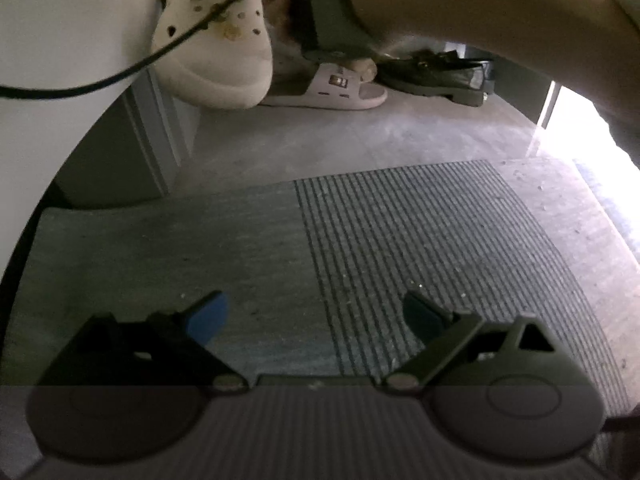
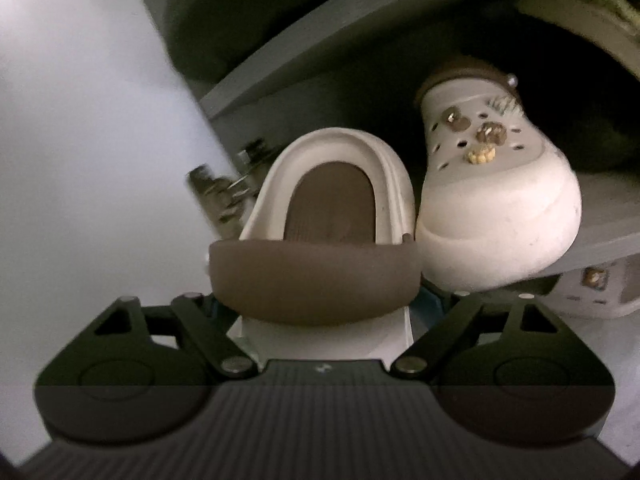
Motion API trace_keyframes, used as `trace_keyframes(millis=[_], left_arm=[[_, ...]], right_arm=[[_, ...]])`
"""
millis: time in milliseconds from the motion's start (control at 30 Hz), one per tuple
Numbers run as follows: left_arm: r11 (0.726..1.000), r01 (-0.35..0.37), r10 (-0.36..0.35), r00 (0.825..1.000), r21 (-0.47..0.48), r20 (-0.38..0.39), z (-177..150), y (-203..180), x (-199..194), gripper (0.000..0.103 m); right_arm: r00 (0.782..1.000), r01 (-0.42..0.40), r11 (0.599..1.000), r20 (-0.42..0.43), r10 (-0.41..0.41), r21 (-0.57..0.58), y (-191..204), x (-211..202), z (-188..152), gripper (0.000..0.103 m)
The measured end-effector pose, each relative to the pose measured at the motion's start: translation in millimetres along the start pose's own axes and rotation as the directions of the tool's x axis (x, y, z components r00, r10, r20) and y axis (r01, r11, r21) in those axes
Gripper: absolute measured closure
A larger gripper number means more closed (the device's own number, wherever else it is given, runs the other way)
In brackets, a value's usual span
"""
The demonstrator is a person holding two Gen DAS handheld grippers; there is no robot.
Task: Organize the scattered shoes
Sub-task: 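Carry the second clog into the shelf beside the first clog with the right tool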
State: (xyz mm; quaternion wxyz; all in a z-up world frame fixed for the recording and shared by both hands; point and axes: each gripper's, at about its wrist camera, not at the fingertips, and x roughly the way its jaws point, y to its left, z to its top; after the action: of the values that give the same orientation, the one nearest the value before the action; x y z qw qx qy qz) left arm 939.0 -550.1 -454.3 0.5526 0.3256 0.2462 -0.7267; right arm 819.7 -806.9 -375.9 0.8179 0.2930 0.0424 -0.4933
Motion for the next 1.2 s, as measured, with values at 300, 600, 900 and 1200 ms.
trace_keyframes(millis=[300,600,900,1200], left_arm=[[1.000,-0.001,0.001,1.000,-0.015,-0.001,0,4,5,0.007],[1.000,0.009,-0.009,1.000,-0.006,-0.001,-2,3,5,0.007],[1.000,-0.027,0.027,0.999,-0.011,0.043,4,1,11,0.007],[0.993,-0.112,0.116,0.986,-0.032,0.118,40,-13,39,0.012]], right_arm=[[0.995,0.046,0.996,-0.082,-0.053,-0.079,11,39,28,0.014],[0.989,0.117,0.985,-0.070,-0.127,-0.125,45,78,32,0.011],[0.992,0.114,0.970,-0.021,-0.121,-0.214,61,96,22,0.009],[0.981,0.078,0.969,-0.156,-0.117,-0.236,72,124,43,0.009]])
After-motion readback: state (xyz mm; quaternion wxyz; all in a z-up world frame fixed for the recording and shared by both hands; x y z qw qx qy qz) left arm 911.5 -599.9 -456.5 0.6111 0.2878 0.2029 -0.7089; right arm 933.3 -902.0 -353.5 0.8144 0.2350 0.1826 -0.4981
